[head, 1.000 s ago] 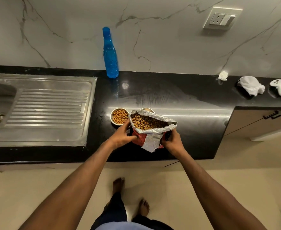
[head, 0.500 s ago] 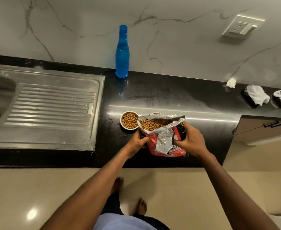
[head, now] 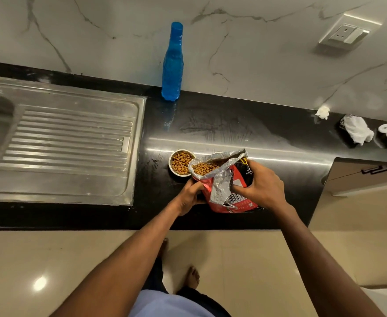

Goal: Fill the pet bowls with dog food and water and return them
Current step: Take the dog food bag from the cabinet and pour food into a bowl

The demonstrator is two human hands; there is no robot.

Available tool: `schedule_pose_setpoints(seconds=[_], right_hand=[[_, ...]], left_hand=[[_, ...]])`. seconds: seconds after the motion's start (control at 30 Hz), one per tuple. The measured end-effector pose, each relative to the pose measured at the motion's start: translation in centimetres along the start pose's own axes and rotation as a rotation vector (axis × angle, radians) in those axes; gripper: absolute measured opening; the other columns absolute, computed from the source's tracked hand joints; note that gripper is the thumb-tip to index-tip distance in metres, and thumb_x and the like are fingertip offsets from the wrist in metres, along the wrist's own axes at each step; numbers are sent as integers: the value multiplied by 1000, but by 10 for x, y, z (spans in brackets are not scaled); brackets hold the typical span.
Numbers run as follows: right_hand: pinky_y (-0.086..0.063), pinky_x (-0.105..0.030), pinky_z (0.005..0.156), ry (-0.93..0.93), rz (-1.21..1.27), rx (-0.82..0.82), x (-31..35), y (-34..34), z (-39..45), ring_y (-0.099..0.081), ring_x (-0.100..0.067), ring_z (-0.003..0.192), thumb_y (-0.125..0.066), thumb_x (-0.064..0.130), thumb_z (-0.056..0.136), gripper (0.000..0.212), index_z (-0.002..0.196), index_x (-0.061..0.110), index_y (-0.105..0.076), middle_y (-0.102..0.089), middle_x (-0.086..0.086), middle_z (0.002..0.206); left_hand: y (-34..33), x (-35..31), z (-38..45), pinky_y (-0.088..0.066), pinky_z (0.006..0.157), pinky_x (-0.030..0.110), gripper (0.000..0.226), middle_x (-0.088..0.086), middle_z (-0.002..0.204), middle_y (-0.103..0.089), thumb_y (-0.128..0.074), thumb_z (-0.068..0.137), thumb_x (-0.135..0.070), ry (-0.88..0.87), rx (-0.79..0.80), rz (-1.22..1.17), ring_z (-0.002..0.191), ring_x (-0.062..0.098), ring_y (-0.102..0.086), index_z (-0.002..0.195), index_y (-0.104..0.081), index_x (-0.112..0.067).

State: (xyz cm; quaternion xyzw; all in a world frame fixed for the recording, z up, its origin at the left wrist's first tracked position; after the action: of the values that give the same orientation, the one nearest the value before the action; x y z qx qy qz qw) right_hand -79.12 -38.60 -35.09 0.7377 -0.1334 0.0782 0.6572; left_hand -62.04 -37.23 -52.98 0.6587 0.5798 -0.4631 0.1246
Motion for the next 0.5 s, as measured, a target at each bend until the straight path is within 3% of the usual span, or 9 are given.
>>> schedule_pose_setpoints(seconds=[0.13,0.3,0.5], right_hand=[[-59,-37,81,8,-28,-20,3,2,0,-72,-18,107,-80,77,73,82,141,36,-61,-76,8,120],[-62,-41,85,22,-73,-28,15,2,3,-70,-17,110,-71,85,69,92,145,35,-59,-74,10,123],[-59,-40,85,49,-124,-32,25,0,8,-70,-19,113,-74,84,71,93,148,35,-57,-74,9,126]], left_hand=[[0,8,2,-60,97,54,66,13,141,-68,-62,87,-35,44,-18,-52,135,36,-61,152,-52,-29],[8,21,5,-56,104,66,67,23,145,-64,-63,87,-34,56,-69,-92,139,46,-56,152,-54,-20],[7,22,4,-49,110,70,80,24,146,-62,-69,74,-43,55,-67,-140,139,46,-56,150,-56,-22]])
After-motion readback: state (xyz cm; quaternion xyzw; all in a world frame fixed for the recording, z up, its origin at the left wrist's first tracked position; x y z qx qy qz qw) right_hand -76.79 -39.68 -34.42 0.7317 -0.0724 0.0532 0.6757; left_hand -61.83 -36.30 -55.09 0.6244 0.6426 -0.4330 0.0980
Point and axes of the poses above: each hand's wrist, its own z-axis towards the middle knuckle, its own y-axis out of the back of the hand, x = y × z, the point moved 10 cm from there along z, towards the middle knuckle
